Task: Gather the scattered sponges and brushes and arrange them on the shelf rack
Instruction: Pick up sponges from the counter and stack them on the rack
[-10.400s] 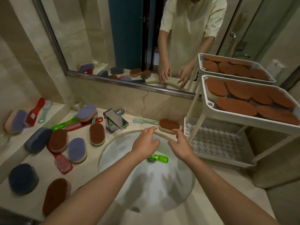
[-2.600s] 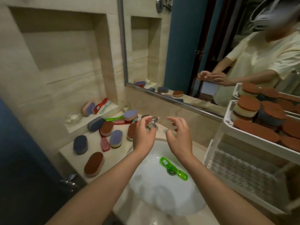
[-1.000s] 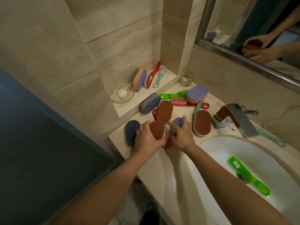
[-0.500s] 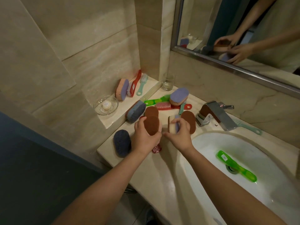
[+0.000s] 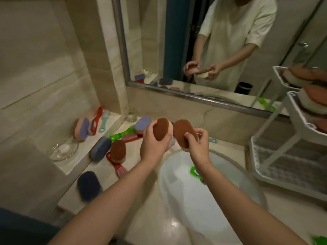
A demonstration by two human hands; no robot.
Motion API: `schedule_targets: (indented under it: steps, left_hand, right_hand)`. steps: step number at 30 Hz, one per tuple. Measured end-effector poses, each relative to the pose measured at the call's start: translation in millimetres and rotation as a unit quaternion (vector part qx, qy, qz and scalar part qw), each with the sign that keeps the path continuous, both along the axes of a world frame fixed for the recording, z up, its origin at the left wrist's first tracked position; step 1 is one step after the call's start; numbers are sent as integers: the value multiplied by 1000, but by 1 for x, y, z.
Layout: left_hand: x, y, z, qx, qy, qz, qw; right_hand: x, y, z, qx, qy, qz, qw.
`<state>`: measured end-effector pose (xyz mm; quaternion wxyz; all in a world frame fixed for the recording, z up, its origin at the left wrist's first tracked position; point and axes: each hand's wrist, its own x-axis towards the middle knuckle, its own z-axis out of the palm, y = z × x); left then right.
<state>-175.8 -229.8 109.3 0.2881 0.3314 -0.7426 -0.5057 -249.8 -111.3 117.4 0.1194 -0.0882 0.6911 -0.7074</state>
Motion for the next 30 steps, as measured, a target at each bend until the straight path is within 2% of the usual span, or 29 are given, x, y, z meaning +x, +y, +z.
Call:
schedule_targets:
  steps: [5,8,13,19,30]
  left_hand:
    - [-32,47,27,-15,22,-27,999]
    - [-50,77,45,-5,54,-65,996]
    - [-77,124,78,-27,93,-127,987]
    - [-108,178,115,-35,137,-175,974]
    - [-162,273,145,-123,101,-343,926]
  right_hand:
    - [-19,54,30,10,90,-64,994]
    - [-29,89,50,34,158,-66,985]
    - [-48,141,82,24,186,-54,981]
    - [-66,201,109,62,236,-56,968]
    - [-117,309,143,87,261,-143,951]
